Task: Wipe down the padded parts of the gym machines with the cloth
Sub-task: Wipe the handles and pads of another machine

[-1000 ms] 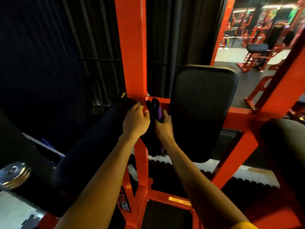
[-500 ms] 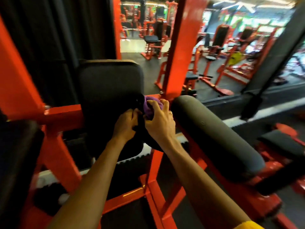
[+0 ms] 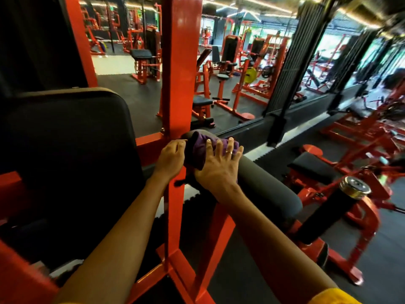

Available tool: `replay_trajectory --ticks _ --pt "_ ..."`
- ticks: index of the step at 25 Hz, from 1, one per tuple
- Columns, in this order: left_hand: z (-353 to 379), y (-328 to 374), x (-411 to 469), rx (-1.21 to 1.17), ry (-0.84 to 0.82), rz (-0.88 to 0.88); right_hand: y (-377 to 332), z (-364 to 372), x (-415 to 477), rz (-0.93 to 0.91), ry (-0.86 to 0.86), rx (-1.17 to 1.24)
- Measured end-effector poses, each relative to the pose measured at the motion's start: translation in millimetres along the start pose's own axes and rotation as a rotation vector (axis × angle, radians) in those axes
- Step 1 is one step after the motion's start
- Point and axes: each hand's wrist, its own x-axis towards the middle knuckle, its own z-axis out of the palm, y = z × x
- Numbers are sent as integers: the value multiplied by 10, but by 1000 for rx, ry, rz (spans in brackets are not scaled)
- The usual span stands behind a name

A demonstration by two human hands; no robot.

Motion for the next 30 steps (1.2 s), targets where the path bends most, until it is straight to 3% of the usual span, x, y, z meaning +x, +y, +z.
replay_trajectory --ticks 9,13,22,27,30 --pt "133 -65 435 -36 78 -77 -210 207 296 -103 43 -117" --pt "40 -165 532 -2 -41 -155 -601 188 579 23 33 -4" --pt "-6 -110 646 -56 -166 -150 -142 169 46 58 62 -53" --pt "23 -184 670 -91 -155 -192 -272 11 885 27 -70 96" --pt "-3 -160 638 -113 -149 -178 -2 -148 1149 113 -166 276"
